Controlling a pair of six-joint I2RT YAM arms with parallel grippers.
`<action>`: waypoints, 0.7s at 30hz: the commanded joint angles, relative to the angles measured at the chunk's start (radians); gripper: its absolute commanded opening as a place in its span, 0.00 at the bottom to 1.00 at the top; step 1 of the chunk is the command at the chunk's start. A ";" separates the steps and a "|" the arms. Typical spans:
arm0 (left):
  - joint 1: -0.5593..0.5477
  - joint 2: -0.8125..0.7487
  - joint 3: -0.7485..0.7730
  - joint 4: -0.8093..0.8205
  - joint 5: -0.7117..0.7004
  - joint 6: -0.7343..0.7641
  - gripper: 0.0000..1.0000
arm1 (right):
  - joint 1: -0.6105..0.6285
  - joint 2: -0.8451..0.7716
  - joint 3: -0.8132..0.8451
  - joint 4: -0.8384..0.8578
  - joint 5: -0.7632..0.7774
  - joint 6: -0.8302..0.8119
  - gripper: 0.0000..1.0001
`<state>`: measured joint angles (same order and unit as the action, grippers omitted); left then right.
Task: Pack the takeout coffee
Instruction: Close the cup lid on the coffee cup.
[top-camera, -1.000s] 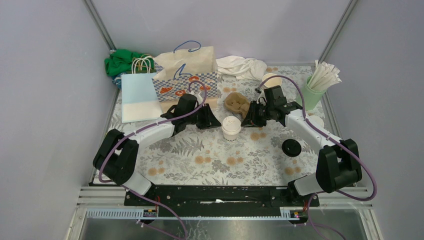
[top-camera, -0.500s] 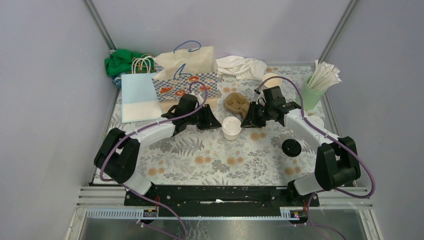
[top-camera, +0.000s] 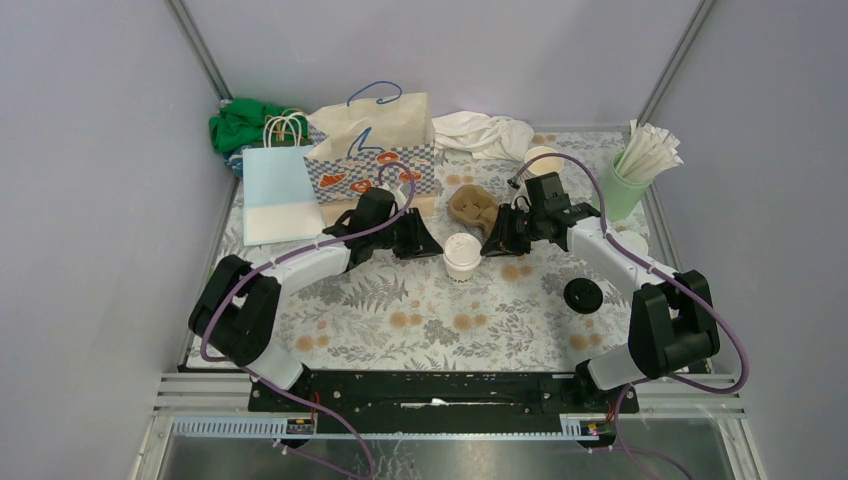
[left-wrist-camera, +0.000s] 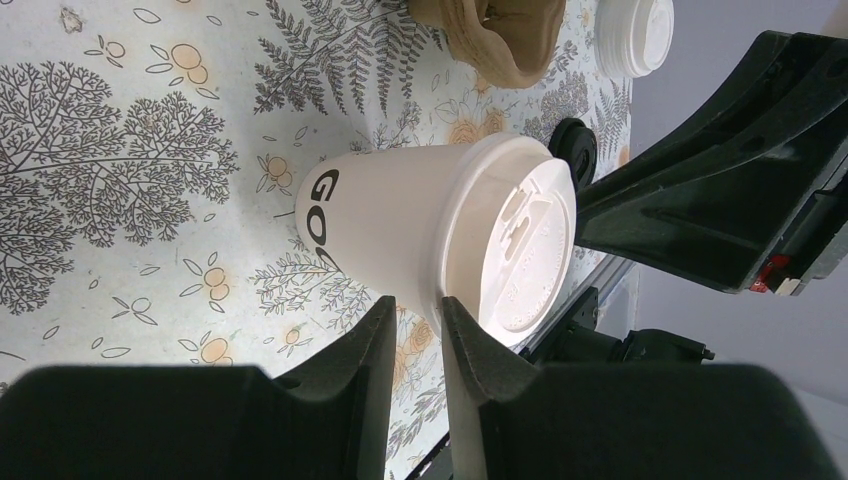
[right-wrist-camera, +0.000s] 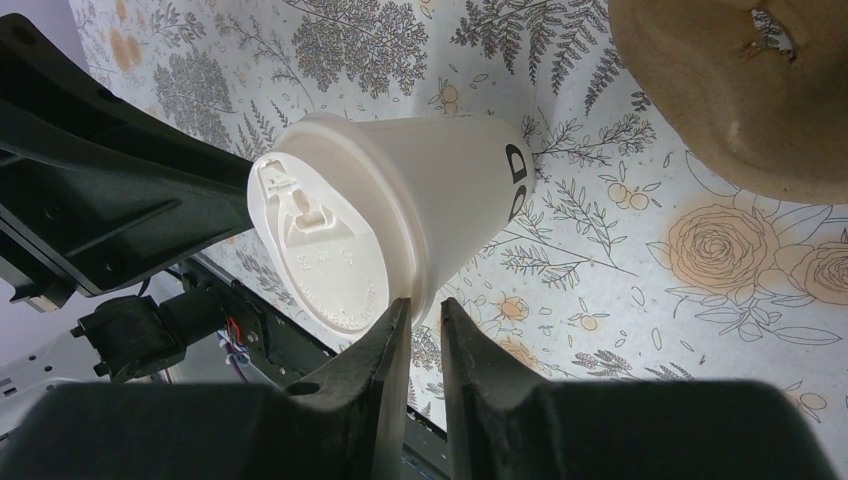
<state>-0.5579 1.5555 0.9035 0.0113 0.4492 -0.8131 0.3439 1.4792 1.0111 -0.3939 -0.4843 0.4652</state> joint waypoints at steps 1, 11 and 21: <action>0.004 -0.008 0.044 0.051 0.014 0.007 0.27 | -0.005 -0.007 0.023 -0.010 -0.004 -0.004 0.26; 0.004 -0.008 0.053 0.047 0.010 0.012 0.27 | -0.016 -0.012 0.078 -0.031 0.035 -0.015 0.26; 0.004 -0.002 0.060 0.041 0.012 0.017 0.27 | -0.019 0.041 0.107 -0.023 0.013 -0.026 0.26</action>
<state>-0.5579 1.5555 0.9237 0.0101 0.4488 -0.8097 0.3317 1.4956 1.0824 -0.4118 -0.4614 0.4564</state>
